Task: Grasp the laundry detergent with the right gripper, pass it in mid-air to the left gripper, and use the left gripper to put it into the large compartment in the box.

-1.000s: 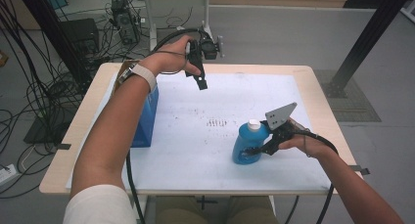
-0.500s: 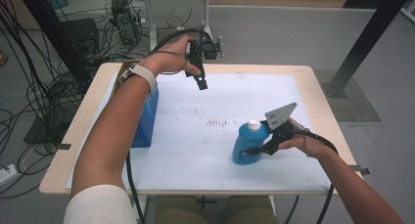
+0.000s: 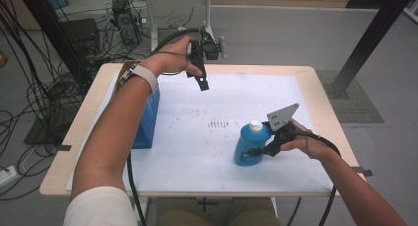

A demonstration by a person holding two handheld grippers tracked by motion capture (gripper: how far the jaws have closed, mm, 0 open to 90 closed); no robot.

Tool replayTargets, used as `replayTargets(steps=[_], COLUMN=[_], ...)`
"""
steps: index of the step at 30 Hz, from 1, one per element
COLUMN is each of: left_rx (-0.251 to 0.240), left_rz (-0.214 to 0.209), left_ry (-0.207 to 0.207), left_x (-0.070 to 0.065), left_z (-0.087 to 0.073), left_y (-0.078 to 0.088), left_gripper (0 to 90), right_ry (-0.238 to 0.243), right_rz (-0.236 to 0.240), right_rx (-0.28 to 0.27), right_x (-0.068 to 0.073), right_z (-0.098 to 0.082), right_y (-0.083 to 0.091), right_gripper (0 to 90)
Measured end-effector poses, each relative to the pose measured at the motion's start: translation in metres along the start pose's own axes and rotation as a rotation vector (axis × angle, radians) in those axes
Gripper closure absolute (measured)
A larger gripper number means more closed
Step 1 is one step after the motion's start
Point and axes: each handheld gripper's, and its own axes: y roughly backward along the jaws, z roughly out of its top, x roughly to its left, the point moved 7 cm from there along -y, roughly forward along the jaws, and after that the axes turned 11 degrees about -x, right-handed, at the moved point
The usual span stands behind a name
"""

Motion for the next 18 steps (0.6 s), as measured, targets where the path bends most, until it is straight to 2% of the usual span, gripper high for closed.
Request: replayTargets(steps=[18], left_rx=[0.003], left_rz=[0.001], left_ry=[0.000], left_x=[-0.0009], left_z=[0.0000], left_y=[-0.0004], left_gripper=[10.6], right_ry=[-0.002], right_rz=[-0.004], right_rx=[-0.001], right_x=[0.0005], right_z=[-0.0002], right_y=[0.0001], right_gripper=[42.8])
